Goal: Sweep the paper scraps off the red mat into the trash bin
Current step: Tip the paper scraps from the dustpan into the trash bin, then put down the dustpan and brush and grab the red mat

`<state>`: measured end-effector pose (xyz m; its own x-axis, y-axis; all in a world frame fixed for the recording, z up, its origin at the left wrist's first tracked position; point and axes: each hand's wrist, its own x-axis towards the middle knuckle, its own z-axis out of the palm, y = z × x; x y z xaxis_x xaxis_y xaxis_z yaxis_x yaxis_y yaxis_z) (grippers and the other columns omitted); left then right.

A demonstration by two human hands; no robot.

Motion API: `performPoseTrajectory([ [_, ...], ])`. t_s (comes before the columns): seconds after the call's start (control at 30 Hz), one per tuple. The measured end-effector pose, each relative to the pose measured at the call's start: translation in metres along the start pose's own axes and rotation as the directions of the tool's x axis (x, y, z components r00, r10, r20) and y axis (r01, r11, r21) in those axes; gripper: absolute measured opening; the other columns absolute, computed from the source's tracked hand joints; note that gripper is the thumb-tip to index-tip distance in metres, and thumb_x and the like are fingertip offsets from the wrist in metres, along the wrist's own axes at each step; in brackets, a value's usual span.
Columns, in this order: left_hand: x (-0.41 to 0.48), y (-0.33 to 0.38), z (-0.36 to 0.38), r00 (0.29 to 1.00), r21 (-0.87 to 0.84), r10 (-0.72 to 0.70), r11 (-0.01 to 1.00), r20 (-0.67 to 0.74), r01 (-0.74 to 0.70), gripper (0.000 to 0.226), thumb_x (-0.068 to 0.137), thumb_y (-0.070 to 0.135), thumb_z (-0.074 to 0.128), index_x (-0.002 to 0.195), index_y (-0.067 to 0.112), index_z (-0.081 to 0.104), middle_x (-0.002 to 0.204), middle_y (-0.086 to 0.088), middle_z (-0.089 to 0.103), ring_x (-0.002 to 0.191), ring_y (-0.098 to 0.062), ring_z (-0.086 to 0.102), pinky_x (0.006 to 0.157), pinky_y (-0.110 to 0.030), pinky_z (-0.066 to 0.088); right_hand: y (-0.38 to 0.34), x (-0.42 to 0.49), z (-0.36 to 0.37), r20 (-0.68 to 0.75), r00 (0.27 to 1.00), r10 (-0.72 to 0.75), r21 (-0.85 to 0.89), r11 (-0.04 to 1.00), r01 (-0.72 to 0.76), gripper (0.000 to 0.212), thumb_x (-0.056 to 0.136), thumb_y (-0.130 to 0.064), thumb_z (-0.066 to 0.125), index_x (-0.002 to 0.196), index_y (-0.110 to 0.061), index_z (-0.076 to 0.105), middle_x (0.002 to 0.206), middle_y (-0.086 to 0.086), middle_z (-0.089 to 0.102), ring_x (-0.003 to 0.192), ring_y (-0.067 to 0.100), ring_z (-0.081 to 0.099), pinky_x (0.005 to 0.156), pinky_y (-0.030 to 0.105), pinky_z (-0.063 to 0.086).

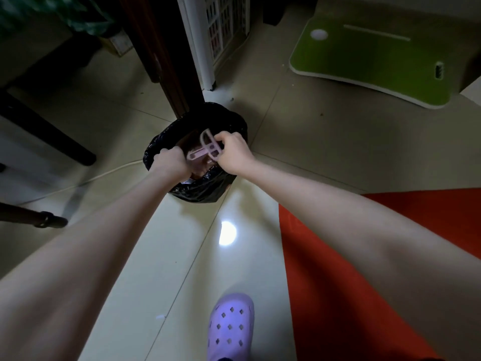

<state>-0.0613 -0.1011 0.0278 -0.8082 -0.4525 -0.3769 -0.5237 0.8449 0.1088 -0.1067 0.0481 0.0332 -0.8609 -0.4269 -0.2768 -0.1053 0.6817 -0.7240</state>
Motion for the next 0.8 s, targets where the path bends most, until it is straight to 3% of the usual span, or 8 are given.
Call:
performPoseTrajectory([
  [0.13,-0.019,0.017,0.004,0.998,0.027,0.039,0.999,-0.049,-0.038,0.056,0.081,0.033,0.069,0.126,0.008,0.047,0.119,-0.021,0.049,0.111,-0.041,0.048,0.084,-0.047,0.049,0.038,-0.021,-0.013,-0.088,0.995,0.050,0.006,0.999,-0.049,0.040,0.080,0.002,0.048,0.114,-0.010,0.065,0.123,0.014,0.059,0.118,0.027,0.054,0.095,0.024,0.040],
  [0.27,-0.044,0.048,0.019,0.987,-0.008,0.147,0.989,-0.071,-0.148,0.046,0.080,0.007,0.055,0.125,0.005,0.049,0.123,-0.022,0.049,0.114,-0.041,0.047,0.091,-0.047,0.048,0.087,-0.051,-0.025,-0.077,0.982,0.175,-0.007,0.984,-0.176,0.037,0.082,0.000,0.045,0.107,-0.013,0.069,0.117,0.006,0.066,0.113,0.022,0.058,0.093,0.024,0.044],
  [0.33,-0.055,0.068,0.035,0.975,-0.004,0.217,0.976,-0.048,-0.218,0.046,0.078,0.006,0.056,0.123,0.006,0.052,0.123,-0.020,0.051,0.115,-0.039,0.049,0.093,-0.044,0.048,0.115,-0.069,-0.031,-0.043,0.969,0.244,-0.066,0.967,-0.247,0.035,0.083,-0.002,0.046,0.107,-0.012,0.068,0.118,0.006,0.065,0.114,0.023,0.058,0.093,0.025,0.046],
  [0.47,-0.075,0.107,0.083,0.948,0.011,0.310,0.950,0.073,-0.312,0.048,0.079,0.009,0.059,0.126,0.009,0.053,0.125,-0.015,0.054,0.116,-0.032,0.052,0.091,-0.034,0.047,0.175,-0.113,-0.037,0.039,0.924,0.381,-0.257,0.897,-0.359,0.026,0.081,-0.008,0.054,0.102,-0.006,0.070,0.110,0.013,0.069,0.104,0.028,0.064,0.086,0.031,0.053],
  [0.6,-0.096,0.140,0.131,0.905,0.043,0.322,0.937,0.280,-0.346,0.038,0.083,0.013,0.059,0.121,0.007,0.055,0.122,-0.009,0.060,0.110,-0.025,0.057,0.081,-0.028,0.046,0.238,-0.165,-0.050,0.078,0.878,0.473,-0.418,0.815,-0.402,0.035,0.084,-0.012,0.053,0.117,-0.009,0.060,0.125,0.015,0.059,0.116,0.031,0.056,0.094,0.033,0.048],
  [0.67,-0.110,0.151,0.151,0.858,0.025,0.274,0.949,0.435,-0.316,0.026,0.086,0.014,0.058,0.111,0.006,0.056,0.104,-0.011,0.064,0.092,-0.024,0.063,0.067,-0.025,0.049,0.269,-0.188,-0.058,0.050,0.857,0.513,-0.514,0.749,-0.419,0.041,0.087,-0.013,0.052,0.127,-0.008,0.051,0.133,0.016,0.047,0.125,0.032,0.048,0.101,0.037,0.044],
  [0.73,-0.131,0.163,0.179,0.787,-0.039,0.133,0.990,0.603,-0.138,0.018,0.089,0.014,0.057,0.104,0.006,0.051,0.081,-0.012,0.061,0.068,-0.023,0.061,0.053,-0.028,0.049,0.306,-0.213,-0.072,-0.032,0.810,0.586,-0.561,0.660,-0.500,0.052,0.087,-0.015,0.057,0.136,-0.010,0.041,0.139,0.014,0.036,0.130,0.031,0.040,0.102,0.042,0.041],
  [0.8,-0.147,0.171,0.209,0.747,-0.108,-0.011,0.988,0.665,0.112,0.037,0.088,0.014,0.060,0.118,0.000,0.044,0.092,-0.022,0.062,0.066,-0.028,0.061,0.055,-0.034,0.048,0.339,-0.235,-0.082,-0.102,0.741,0.663,-0.554,0.581,-0.596,0.072,0.083,-0.029,0.067,0.142,-0.013,0.029,0.143,0.011,0.027,0.133,0.031,0.032,0.103,0.046,0.039],
])
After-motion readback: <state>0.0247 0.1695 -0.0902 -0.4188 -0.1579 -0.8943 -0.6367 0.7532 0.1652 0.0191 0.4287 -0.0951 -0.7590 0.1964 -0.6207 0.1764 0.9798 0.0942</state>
